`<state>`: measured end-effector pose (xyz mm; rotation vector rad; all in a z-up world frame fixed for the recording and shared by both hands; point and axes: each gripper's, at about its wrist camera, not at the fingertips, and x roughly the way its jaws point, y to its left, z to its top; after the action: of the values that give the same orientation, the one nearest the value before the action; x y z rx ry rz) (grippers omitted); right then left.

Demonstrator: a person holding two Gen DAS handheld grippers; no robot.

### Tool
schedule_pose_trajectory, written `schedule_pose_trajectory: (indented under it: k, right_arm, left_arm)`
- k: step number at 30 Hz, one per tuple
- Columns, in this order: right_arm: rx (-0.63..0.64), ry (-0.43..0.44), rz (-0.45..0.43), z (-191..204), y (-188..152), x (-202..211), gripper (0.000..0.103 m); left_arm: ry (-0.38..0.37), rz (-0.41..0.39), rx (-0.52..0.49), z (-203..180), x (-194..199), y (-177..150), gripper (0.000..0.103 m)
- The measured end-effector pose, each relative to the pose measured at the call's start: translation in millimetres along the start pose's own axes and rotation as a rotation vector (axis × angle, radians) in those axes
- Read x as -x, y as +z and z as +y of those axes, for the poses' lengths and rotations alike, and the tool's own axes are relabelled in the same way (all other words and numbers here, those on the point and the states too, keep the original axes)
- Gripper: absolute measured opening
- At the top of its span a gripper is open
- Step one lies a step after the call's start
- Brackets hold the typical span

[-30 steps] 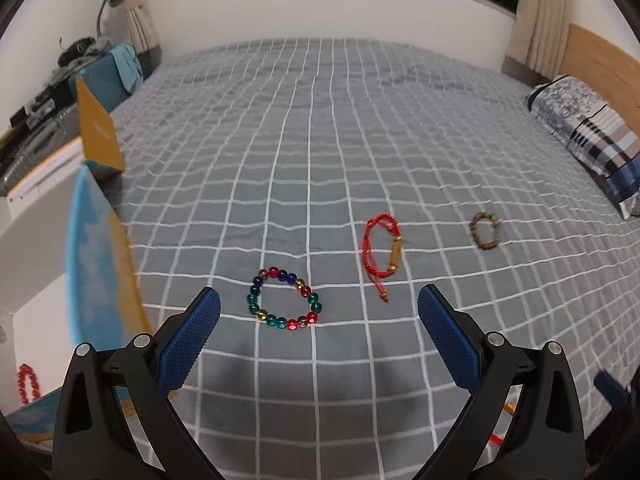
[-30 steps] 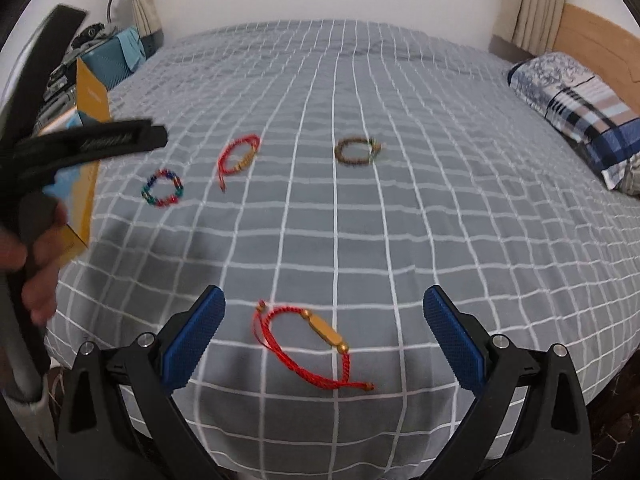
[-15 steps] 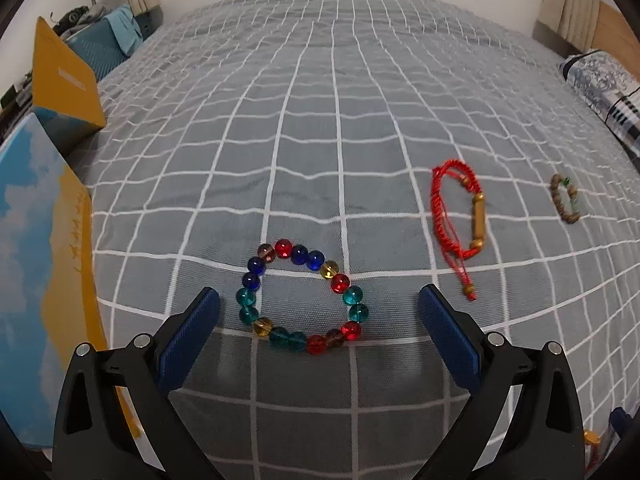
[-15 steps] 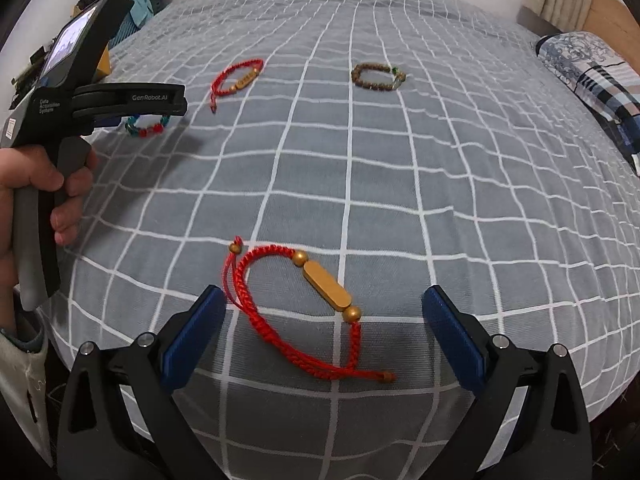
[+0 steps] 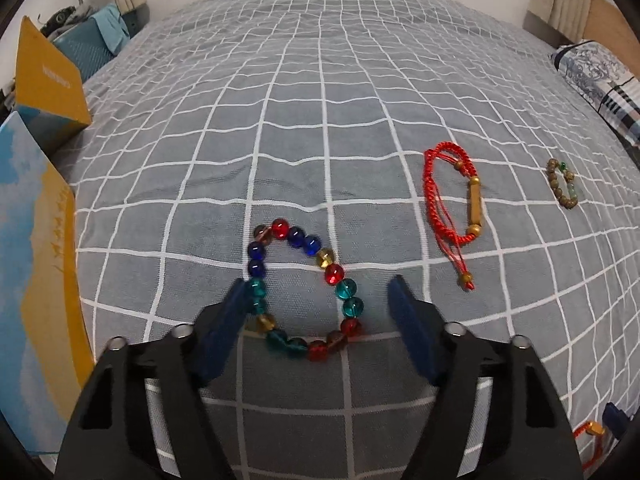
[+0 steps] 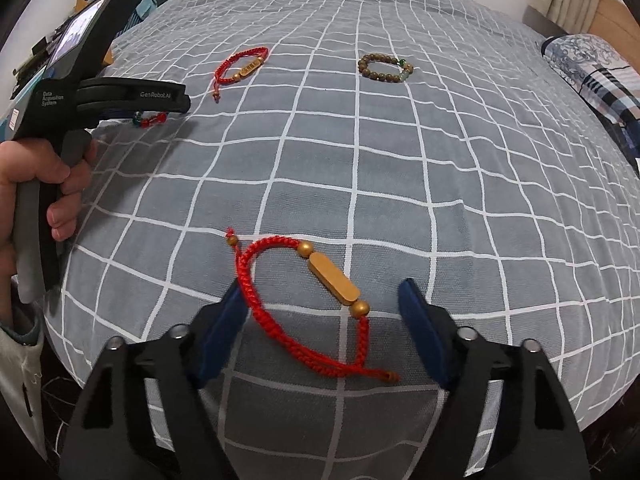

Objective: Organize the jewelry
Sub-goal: 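Grasp multicolour bead bracelet with left tool while right tool grasps red cord bracelet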

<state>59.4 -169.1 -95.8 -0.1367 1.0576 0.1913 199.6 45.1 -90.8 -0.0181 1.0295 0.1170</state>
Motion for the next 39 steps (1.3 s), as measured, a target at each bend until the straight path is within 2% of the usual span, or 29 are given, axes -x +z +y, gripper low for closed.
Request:
schedule_pose_trajectory:
  k: [2, 8, 10, 11, 13, 14, 34, 39]
  right_arm:
    - [0.0, -0.004, -0.004, -0.3, 0.1, 1.0, 0.061]
    - [0.002, -0.012, -0.022, -0.6, 0.7, 4.6, 0.038]
    - [0.011, -0.025, -0.033, 0.9, 1.0, 6.4, 0.026]
    - [0.014, -0.032, -0.036, 1.8, 0.9, 7.1, 0.024]
    - [0.025, -0.054, -0.052, 2.9, 1.0, 8.6, 0.011]
    - [0.025, -0.062, -0.058, 3.0, 1.0, 9.0, 0.009]
    - [-0.036, -0.042, -0.211, -5.3, 7.1, 37.3, 0.008]
    - [-0.067, -0.056, -0.267, -9.4, 9.0, 45.1, 0.008]
  left_arm:
    - [-0.009, 0.005, -0.006, -1.6, 1.4, -0.1, 0.051]
    - [-0.037, 0.011, -0.024, -5.7, 3.7, -1.0, 0.03]
    - [-0.05, 0.012, -0.026, -6.7, 4.7, -0.9, 0.025]
    - [-0.052, 0.01, -0.027, -6.6, 5.0, -1.5, 0.022]
    - [-0.057, 0.009, -0.026, -6.7, 6.2, -1.5, 0.019]
    - [-0.058, 0.007, -0.027, -6.7, 7.2, -2.3, 0.019]
    - [-0.101, -0.1, -0.007, -3.4, 51.0, 0.7, 0.019]
    - [-0.098, -0.16, -0.004, -5.3, 64.6, -0.1, 0.019]
